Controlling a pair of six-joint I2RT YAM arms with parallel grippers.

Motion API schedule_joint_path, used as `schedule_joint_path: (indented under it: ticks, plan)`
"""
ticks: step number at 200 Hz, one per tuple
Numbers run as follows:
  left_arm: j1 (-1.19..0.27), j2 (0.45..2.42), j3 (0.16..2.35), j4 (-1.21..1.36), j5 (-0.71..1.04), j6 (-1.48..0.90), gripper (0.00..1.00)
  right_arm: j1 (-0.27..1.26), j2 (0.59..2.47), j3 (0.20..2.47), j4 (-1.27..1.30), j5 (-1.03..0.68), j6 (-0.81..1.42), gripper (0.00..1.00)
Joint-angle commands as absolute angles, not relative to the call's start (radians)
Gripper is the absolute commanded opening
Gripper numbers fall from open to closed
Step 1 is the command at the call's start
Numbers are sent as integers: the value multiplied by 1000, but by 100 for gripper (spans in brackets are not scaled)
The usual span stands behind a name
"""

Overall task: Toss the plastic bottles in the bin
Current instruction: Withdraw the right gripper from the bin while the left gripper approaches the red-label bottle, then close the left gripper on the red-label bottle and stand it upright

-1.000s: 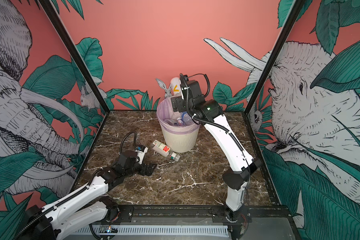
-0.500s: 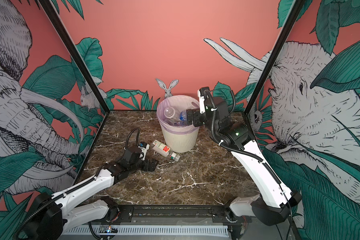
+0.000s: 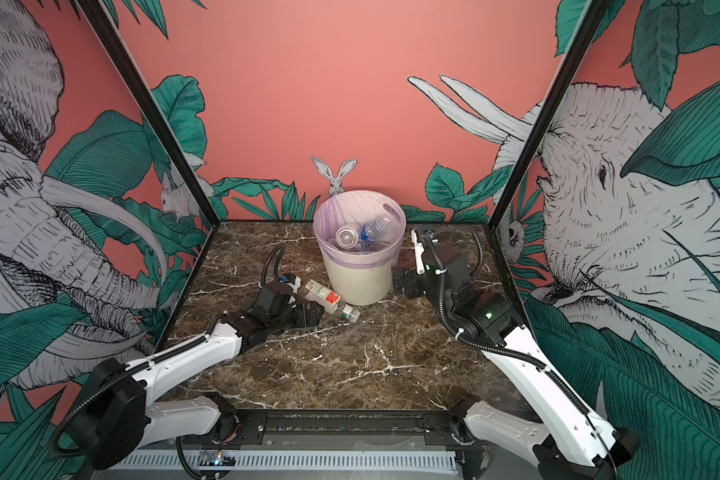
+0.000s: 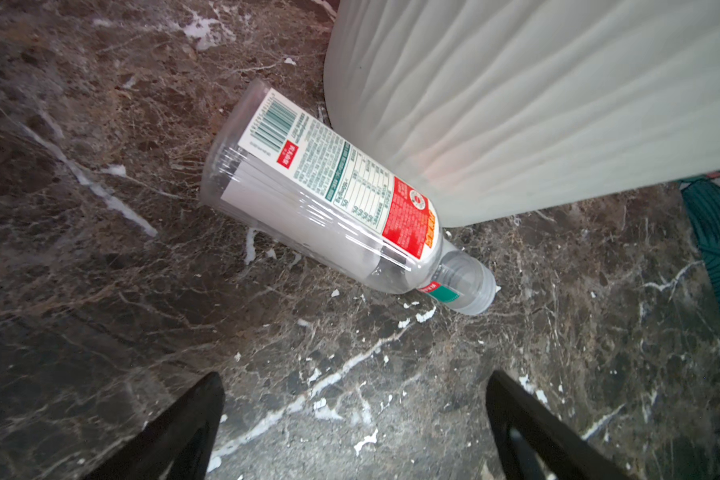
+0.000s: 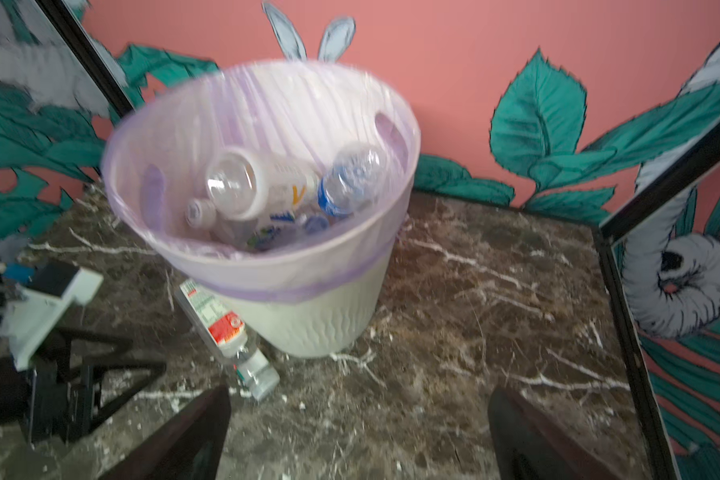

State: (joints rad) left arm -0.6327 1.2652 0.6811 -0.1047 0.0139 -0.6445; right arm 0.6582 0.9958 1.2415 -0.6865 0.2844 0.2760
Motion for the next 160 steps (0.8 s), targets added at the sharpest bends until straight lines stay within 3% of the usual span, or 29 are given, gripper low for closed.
schedule_joint_path:
  ticks: [1,160]
  plan:
    - [-636,1308,720,-28,8,-771,99,651,950,1161,-668,307,309,99]
    - [-636,1586,809,114,-47,-971,97,649,775,873,-692,229,351,99]
